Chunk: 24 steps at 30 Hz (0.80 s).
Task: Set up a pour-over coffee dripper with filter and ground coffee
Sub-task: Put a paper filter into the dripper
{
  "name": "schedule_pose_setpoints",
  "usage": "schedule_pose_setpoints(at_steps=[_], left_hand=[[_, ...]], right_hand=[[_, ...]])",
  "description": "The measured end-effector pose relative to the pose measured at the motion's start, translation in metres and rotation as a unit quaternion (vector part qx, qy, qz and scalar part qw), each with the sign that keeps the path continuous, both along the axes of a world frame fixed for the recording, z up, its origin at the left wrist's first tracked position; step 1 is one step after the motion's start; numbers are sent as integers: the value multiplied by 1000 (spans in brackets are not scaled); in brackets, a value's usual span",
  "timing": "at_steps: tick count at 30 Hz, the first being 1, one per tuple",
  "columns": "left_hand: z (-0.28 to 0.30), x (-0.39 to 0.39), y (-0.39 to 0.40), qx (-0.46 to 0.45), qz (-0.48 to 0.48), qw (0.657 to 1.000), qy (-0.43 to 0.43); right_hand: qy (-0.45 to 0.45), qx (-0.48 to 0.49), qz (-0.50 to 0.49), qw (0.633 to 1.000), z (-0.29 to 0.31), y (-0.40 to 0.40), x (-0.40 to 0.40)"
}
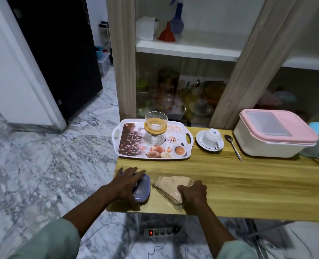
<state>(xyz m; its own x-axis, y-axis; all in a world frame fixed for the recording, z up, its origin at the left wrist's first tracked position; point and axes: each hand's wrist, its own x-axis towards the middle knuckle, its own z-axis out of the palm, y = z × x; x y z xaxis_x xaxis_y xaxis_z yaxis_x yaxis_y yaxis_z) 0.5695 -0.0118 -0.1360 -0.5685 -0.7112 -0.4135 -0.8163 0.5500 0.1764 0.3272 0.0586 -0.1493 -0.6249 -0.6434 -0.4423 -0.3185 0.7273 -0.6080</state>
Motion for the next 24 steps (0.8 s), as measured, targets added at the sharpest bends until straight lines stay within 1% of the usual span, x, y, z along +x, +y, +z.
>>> schedule_pose_setpoints(at_steps=[2, 3, 5, 6, 7, 8, 9, 11, 13, 15, 17, 20, 22, 24], left_hand=[[0, -4, 0, -4, -11, 1000, 5], [0, -7, 0, -10, -20, 1000, 0], [-2, -11, 2, -29, -32, 999, -13], [-2, -12, 3, -34, -32, 999, -15], [-2, -12, 4, -31, -28, 999, -14], [-1, -12, 5, -23, -22, 999, -7], [0, -13, 6, -14, -12, 1000, 10], [5, -20, 9, -7, 14, 998, 67], [8, -35, 10, -19, 32, 992, 123], [9, -54, 10, -46, 36, 987, 152], [11, -73, 10, -58, 37, 986, 154], [10, -94, 11, -47, 30, 992, 116], [9, -103, 12, -43, 25, 995, 92], [6, -107, 14, -47, 24, 994, 92]], right_hand=[[72, -25, 51, 996, 4, 1, -4], [90, -30, 109, 990, 6, 1, -6], [138, 17, 257, 956, 5, 2, -8], [169, 40, 310, 935, 3, 4, -8], [194, 50, 340, 919, -1, 7, -8], [208, 51, 351, 912, -4, 9, -8], [210, 43, 349, 912, -6, 10, -7], [203, 14, 329, 922, -6, 9, -10], [204, -11, 310, 928, -4, 4, -15], [216, -25, 302, 928, 0, -3, -23], [230, -24, 308, 923, 3, -8, -30], [227, -22, 327, 917, 5, -10, -35], [216, -37, 325, 920, 5, -10, -36], [206, -64, 319, 923, 6, -10, -37]])
